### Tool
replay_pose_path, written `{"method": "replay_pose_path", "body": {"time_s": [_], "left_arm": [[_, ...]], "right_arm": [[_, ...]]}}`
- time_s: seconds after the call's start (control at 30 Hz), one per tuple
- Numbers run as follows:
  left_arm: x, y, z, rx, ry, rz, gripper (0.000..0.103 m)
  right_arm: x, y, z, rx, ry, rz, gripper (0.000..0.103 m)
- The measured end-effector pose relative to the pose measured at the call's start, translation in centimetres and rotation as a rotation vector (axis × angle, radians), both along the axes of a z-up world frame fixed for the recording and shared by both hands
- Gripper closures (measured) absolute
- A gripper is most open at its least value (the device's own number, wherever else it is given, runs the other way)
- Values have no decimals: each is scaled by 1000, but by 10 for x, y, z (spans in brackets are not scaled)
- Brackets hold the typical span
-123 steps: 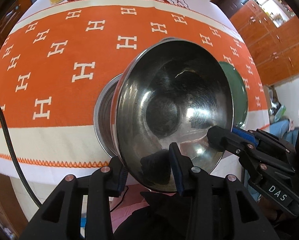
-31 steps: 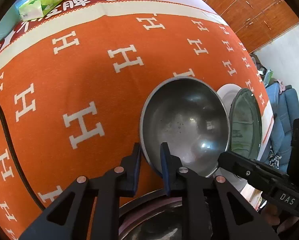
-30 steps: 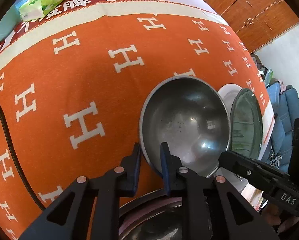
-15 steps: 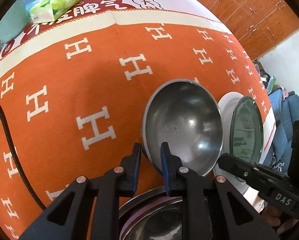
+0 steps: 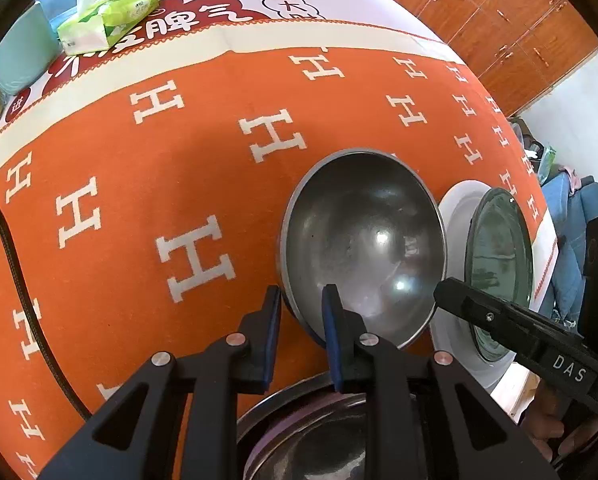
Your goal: Organize plates and bowls
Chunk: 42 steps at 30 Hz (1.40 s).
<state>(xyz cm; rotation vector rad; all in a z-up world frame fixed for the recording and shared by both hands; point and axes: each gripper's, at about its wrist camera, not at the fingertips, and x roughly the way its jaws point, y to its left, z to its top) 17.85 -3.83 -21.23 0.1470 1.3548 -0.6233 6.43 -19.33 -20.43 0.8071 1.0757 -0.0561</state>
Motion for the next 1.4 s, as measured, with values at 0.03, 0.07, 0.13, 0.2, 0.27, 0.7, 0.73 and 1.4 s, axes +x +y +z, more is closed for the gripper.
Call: {"method": "replay_pose_path", "body": {"time_s": [0.03,0.07,0.13,0.2,0.27,0.7,0.73,1.4], "left_arm": [[0,0,0,0,1,1,84],[0,0,-1,-1,3,1,84],[1,0,-1,-2,2,-4,84],[1,0,-2,-4,2,-8,84],[1,-1,-2,-2,3,-12,84],[-5,1,8,-27,-31,2,84],[-7,1,11,-33,-42,5,84],[-72,31,95,-174,-218,121,84]], "right_arm": [[1,0,0,-2,2,-1,95],[2,0,-1,-2,4,-1,94],[5,-1,-4,-5,14,-5,93],[9,-2,-7,-9,25,-13,92],[12,-3,-8,-14,27,-24,92],[13,-3,3,-52,-9,-16,91],[13,-2,7,-61,-19,-12,91],[-35,18,88,-158,-190,83,91]]}}
